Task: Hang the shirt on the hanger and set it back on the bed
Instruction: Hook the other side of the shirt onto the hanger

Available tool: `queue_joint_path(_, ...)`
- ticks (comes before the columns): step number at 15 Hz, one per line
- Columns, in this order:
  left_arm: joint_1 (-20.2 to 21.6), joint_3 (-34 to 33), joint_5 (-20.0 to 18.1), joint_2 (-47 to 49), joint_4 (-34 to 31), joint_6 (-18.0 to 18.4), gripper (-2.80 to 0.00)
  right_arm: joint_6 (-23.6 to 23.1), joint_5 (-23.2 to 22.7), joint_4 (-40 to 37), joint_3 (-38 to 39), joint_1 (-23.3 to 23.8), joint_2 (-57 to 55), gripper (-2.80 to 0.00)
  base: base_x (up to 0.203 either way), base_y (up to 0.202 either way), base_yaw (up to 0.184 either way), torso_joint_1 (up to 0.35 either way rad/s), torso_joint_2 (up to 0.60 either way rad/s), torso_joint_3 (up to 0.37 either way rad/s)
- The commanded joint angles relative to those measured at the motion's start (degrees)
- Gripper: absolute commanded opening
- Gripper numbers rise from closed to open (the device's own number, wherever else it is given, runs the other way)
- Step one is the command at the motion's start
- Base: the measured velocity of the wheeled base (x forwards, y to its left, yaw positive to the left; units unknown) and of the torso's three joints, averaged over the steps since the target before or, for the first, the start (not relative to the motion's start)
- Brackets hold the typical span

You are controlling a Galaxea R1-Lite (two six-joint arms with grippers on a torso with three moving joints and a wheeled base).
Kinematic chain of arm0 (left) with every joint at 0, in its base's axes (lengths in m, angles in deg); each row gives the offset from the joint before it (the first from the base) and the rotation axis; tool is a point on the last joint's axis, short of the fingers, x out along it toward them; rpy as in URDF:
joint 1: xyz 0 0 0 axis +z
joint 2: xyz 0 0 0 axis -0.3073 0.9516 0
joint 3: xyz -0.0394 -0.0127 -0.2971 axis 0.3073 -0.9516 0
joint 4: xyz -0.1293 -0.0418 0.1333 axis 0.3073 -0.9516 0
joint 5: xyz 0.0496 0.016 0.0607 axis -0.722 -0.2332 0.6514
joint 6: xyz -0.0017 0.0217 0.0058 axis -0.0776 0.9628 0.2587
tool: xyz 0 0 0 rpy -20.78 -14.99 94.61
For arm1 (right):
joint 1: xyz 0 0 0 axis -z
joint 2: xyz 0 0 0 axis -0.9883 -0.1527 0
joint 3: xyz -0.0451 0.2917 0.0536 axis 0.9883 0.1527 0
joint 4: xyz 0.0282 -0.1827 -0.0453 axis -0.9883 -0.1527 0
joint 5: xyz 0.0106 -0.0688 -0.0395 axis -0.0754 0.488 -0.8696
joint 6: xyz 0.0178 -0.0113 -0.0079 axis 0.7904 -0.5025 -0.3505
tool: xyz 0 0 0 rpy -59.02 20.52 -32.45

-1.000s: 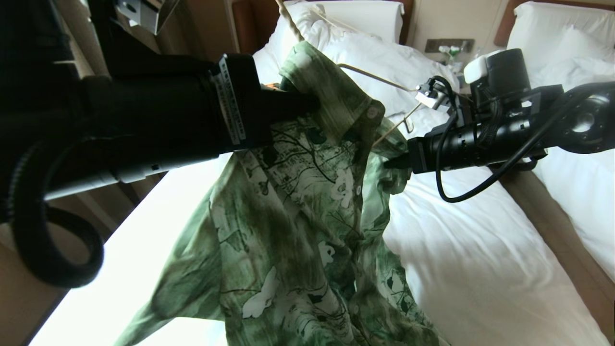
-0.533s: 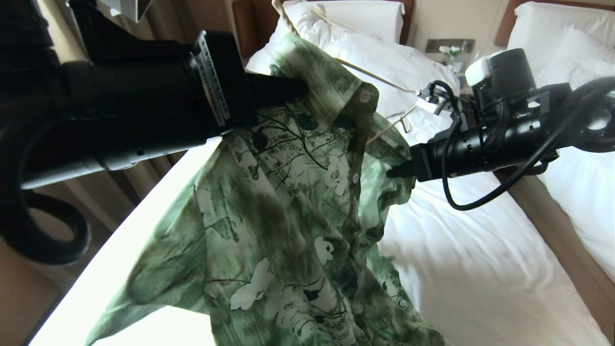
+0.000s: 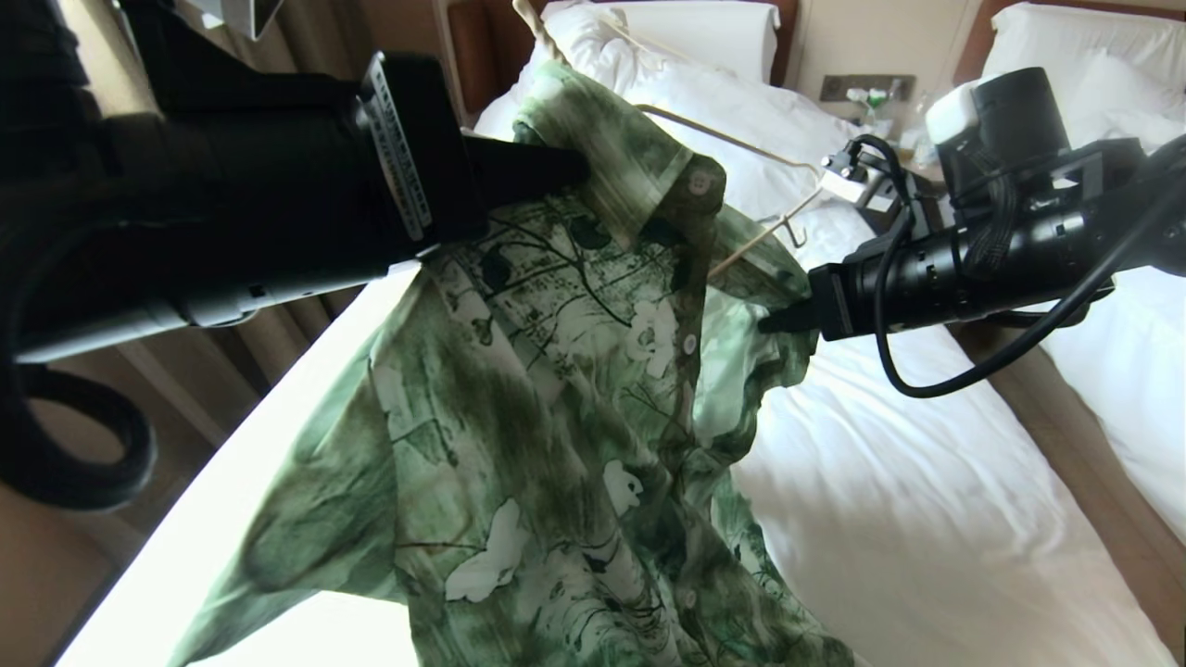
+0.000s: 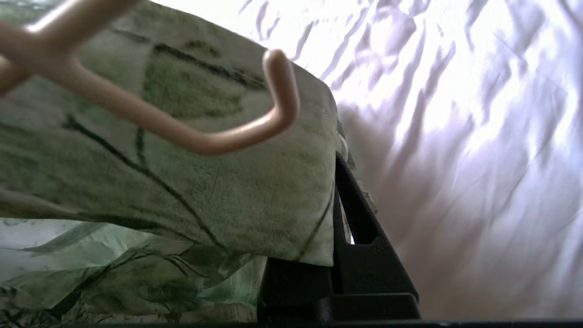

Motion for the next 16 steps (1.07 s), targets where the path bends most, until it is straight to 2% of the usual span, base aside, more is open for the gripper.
queue_joint_path(1,-0.3,-0.2,0.0,-0.4,0.0,-0.8,-2.8,0.0,-0.2,-0.1,-1.0,0.7,-0.6,-2.8,0.0,0.0,0.0,0.0,0.0,0.0)
queue_joint_path(7,0.0,1.1,0.1,1.0,0.1,-1.5,-2.8,-0.1,-0.4,-0.4,-1.0,0.6,-0.5,-2.8,0.0,0.0,0.0,0.0,0.0,0.0)
queue_joint_path(8,0.0,1.6,0.2,1.3,0.0,-1.5,-2.8,0.0,-0.5,-0.5,-1.0,0.5,-0.6,0.0,0.0,0.0,0.0,0.0,0.0,0.0)
queue_joint_path(16,0.1,3.8,0.3,0.9,-2.3,-0.9,-2.8,0.2,-0.2,-0.3,2.1,-6.1,-3.8,0.0,0.0,0.0,0.0,0.0,0.0,0.0)
